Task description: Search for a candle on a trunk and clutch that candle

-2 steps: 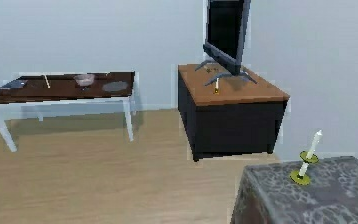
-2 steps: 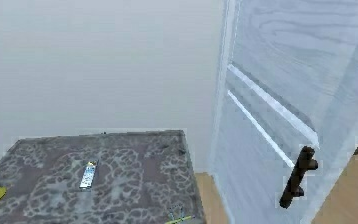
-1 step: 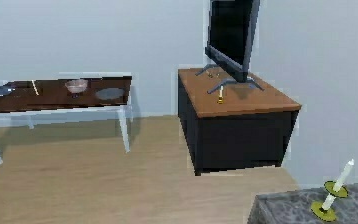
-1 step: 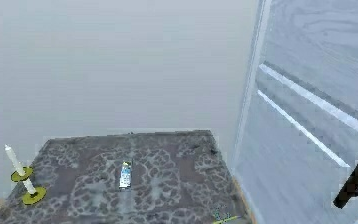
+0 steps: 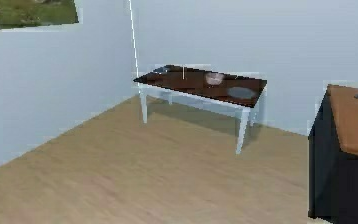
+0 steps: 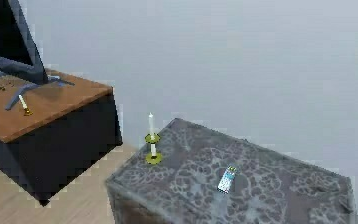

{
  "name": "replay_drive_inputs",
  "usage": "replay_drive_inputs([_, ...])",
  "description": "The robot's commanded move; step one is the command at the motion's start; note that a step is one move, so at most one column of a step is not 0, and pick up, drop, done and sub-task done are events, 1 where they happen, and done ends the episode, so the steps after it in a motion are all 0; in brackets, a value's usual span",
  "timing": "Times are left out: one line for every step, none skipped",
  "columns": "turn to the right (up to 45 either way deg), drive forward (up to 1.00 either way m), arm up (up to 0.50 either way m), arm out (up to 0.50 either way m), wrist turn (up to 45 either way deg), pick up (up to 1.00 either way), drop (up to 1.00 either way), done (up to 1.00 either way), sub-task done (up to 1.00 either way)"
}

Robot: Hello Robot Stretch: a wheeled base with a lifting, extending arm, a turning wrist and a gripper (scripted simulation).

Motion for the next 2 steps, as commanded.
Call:
replay_drive_inputs([45.0, 0.00, 0.00, 0.00, 0.0, 0.00, 0.00, 0.00, 0.00])
replay_drive_inputs([3.0, 0.00, 0.00, 0.00, 0.0, 0.00, 0.00, 0.00, 0.00])
